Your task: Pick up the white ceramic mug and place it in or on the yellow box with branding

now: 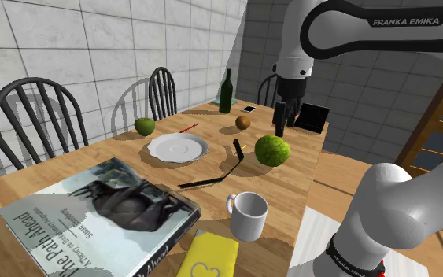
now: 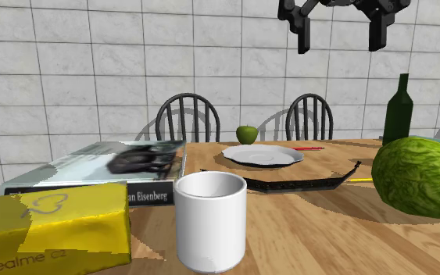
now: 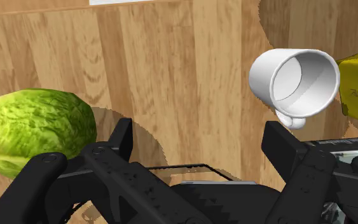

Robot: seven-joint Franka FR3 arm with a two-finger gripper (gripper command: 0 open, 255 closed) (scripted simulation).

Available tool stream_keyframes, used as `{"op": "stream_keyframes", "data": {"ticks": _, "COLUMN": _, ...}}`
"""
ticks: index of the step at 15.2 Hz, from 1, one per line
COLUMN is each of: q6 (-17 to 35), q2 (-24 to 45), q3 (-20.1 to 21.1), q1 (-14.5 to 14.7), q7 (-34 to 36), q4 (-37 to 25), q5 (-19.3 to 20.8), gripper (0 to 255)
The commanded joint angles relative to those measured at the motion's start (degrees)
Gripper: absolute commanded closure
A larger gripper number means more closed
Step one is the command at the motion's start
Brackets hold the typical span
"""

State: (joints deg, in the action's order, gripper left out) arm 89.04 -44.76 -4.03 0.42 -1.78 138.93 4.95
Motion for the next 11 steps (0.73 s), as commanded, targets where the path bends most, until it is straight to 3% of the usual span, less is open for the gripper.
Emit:
{"op": "stream_keyframes", "data": {"ticks": 1, "q6": 0.00, "q2": 0.00, "q3": 0.00, "q1": 0.00, "q7": 0.00, "q4": 0.00, "q5": 0.00, "gripper": 0}}
{"op": "stream_keyframes", "data": {"ticks": 11, "q6": 17.10, "q2": -3.51, "q3": 6.56, "q1": 4.77, "q7": 7.04, "q4": 18.01, "q5": -6.72, "gripper": 0}}
